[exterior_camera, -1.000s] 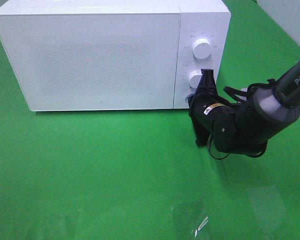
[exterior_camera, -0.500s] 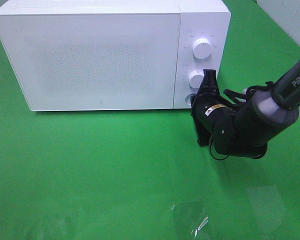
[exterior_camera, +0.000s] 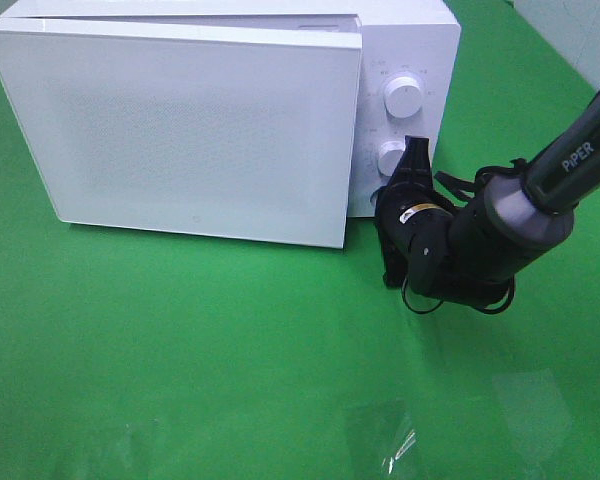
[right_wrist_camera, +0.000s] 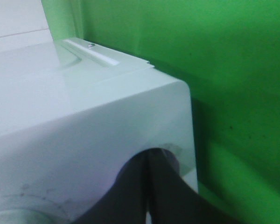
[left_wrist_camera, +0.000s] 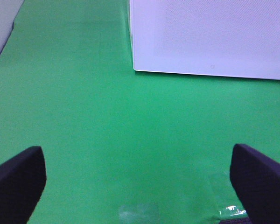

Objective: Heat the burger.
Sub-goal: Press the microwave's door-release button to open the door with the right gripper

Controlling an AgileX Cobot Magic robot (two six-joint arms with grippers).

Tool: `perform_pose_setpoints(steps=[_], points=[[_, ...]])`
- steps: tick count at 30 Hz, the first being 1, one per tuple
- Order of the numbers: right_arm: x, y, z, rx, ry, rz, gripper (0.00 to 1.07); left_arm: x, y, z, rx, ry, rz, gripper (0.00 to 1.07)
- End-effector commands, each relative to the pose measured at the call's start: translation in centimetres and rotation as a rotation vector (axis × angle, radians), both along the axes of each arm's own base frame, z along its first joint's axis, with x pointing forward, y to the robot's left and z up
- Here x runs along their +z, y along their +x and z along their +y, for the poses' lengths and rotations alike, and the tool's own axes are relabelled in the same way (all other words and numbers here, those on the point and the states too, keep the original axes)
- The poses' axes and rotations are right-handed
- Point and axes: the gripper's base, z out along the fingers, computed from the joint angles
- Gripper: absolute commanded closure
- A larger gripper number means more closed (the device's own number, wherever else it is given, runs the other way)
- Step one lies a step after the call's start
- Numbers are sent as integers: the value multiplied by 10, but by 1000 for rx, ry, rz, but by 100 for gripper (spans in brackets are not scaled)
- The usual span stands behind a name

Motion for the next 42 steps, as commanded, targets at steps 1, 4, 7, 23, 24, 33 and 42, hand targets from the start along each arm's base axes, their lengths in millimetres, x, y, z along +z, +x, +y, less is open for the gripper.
perform_pose_setpoints(steps=[1,4,7,23,24,33,42], points=[[46,33,-14,-120,20,-374,107,1,-2,0,4,-3,-29,7],[46,36,-13,-121,17,-382,107,1,-2,0,4,-3,-29,7],[46,36,-13,-119,14,-382,107,1,-2,0,4,-3,-29,7],[35,15,-5,-37,12,-256,107,1,-2,0,4,-3,-29,7],[31,8,-1,-16,3,-233,107,1,-2,0,4,-3,-29,7],[22,-21,6,81,-29,-73,107,1,-2,0,4,-3,-29,7],[28,-51,2,243,-144,108,107,1,-2,0,4,-3,-29,7]])
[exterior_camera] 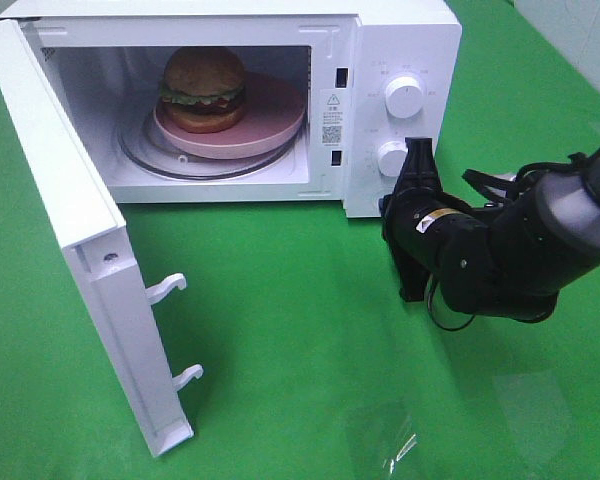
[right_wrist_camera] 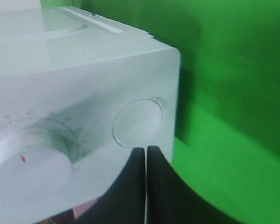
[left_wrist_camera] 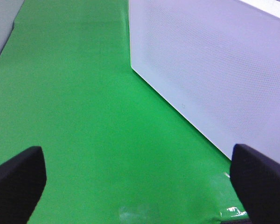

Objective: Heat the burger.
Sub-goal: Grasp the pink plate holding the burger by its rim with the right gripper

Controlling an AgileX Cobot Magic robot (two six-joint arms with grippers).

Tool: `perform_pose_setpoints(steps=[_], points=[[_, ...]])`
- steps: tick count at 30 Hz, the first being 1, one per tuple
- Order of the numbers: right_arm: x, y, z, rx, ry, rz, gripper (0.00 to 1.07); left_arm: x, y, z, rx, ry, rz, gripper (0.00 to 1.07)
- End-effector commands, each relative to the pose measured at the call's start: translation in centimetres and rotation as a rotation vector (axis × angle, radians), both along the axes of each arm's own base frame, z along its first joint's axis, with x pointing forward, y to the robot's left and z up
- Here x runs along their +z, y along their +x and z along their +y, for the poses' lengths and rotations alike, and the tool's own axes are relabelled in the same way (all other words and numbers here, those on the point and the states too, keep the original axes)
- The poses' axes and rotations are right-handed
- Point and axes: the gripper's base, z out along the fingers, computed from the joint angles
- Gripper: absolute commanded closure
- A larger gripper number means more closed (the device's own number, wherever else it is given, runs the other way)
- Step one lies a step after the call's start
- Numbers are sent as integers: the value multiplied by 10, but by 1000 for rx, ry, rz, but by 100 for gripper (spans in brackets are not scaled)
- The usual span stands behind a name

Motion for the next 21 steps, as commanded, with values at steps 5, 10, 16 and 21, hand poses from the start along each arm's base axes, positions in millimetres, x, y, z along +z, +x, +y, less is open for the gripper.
perform_pose_setpoints(steps=[5,10,16,21], points=[[16,-19,0,148,-111,64,107,1,-2,0,4,-3,-29,7],[39,-33,2,327,-272,62,106,1,-2,0,4,-3,-29,7],[63,-46,5,577,-513,22,105,1,-2,0,4,-3,-29,7],[75,-53,5,722,-659,21,105,1,-2,0,4,-3,-29,7]])
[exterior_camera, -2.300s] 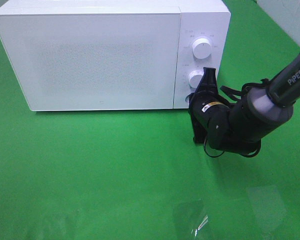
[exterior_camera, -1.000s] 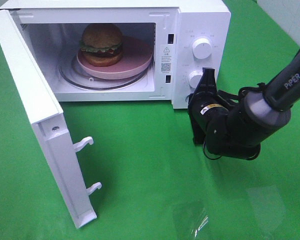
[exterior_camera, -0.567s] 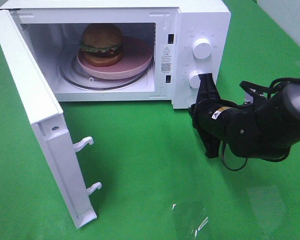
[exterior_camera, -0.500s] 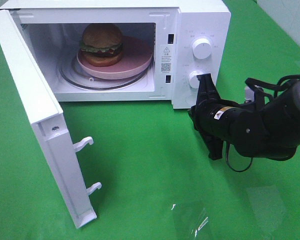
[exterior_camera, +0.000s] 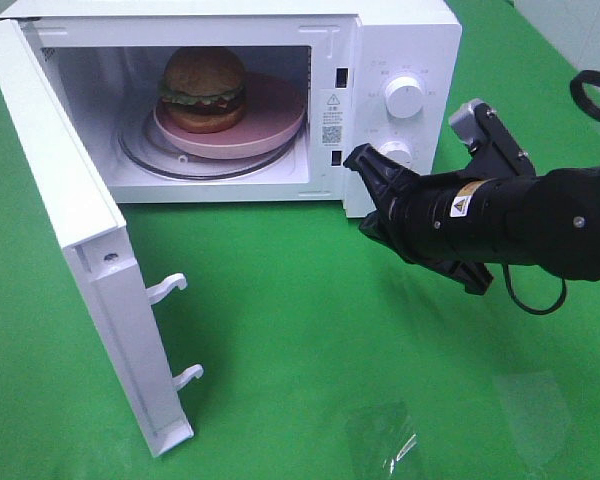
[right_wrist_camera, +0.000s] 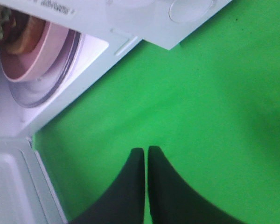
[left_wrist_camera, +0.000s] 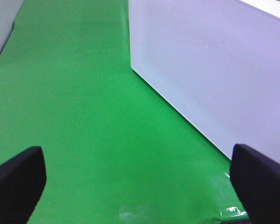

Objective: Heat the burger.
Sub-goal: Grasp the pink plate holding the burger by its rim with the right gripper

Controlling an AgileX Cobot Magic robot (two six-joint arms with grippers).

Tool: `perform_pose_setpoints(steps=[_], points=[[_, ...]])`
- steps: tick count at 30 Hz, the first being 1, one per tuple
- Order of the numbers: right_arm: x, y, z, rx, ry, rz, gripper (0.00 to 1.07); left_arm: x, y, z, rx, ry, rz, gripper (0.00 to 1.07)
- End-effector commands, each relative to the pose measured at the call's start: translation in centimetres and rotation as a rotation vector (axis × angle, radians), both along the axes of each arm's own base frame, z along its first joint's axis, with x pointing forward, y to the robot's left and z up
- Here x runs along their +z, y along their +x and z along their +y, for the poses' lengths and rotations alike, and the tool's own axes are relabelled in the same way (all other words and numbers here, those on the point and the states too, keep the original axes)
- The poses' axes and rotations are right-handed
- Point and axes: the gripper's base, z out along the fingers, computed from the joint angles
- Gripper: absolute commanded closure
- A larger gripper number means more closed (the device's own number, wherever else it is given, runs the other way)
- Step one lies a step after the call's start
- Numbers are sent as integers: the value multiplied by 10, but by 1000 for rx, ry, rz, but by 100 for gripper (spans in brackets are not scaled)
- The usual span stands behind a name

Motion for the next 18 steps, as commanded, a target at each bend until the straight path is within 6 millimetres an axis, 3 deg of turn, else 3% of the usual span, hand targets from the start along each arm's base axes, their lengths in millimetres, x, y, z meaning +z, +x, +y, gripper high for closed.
perform_pose_setpoints(steps=[1,12,18], points=[[9,-4,2,106,-97,-14,105,1,-2,0,4,-3,-29,7],[36,3,8,429,-489,76,102,1,-2,0,4,-3,-29,7],[50,6,9,569,-621,97,101,1,-2,0,4,-3,-29,7]])
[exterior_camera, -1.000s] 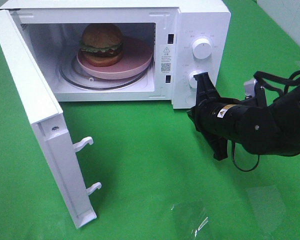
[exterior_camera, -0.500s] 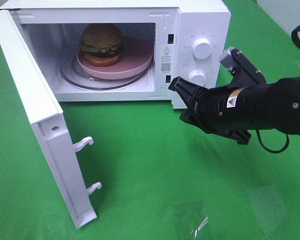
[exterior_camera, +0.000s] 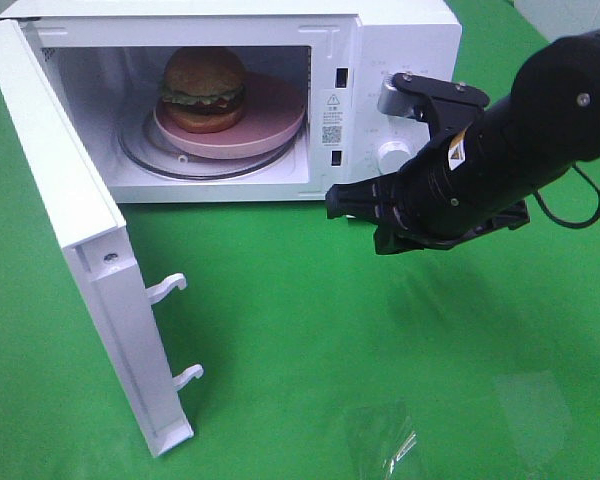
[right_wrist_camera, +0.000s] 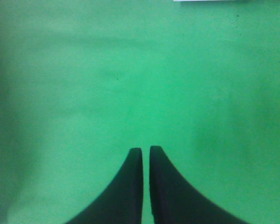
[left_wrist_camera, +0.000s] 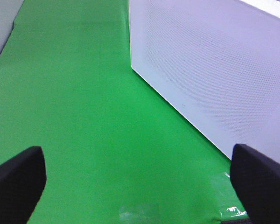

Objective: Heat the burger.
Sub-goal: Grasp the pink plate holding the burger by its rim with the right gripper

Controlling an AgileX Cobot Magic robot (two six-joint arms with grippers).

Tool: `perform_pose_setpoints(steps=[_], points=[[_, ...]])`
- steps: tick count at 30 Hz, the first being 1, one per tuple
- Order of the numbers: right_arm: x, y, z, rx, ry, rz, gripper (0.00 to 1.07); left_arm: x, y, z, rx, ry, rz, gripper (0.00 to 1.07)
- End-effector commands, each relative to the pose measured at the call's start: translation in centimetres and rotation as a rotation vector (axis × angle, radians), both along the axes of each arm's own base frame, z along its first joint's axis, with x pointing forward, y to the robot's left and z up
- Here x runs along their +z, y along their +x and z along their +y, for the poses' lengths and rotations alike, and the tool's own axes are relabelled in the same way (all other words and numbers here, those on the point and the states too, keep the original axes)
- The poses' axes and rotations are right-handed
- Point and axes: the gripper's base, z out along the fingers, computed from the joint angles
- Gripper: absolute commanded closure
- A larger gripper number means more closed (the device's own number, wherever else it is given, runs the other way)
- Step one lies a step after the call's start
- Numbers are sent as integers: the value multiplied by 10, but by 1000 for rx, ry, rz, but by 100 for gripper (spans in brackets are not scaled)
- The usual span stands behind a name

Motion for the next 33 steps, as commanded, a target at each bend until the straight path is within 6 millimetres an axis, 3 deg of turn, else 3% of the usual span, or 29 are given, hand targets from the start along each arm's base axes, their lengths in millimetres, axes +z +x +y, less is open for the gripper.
perform_pose_setpoints(steps=[1,2,4,7,11,14,18,21,23,33], points=[[16,2,1,165,-132,5,101,1,-2,0,4,-3,-29,7],[16,2,1,165,-132,5,101,1,-2,0,4,-3,-29,7],[28,4,3,326,-237,-6,101,1,-2,0,4,-3,-29,7],[30,4,3,363,-260,-8,101,1,-2,0,4,-3,-29,7],[42,8,5,633,-394,-93,100,1,-2,0,4,-3,-29,7],[42,8,5,681,-417,-109,100,1,-2,0,4,-3,-29,7],[42,8,4,940,-560,-193,100,1,-2,0,4,-3,-29,7],[42,9,3,1029,-617,-223,100,1,-2,0,4,-3,-29,7],[43,12,1,1241,-762,-300,98,1,-2,0,4,-3,-29,7],[45,16,0,1393,-889,-388,88,1,-2,0,4,-3,-29,7]])
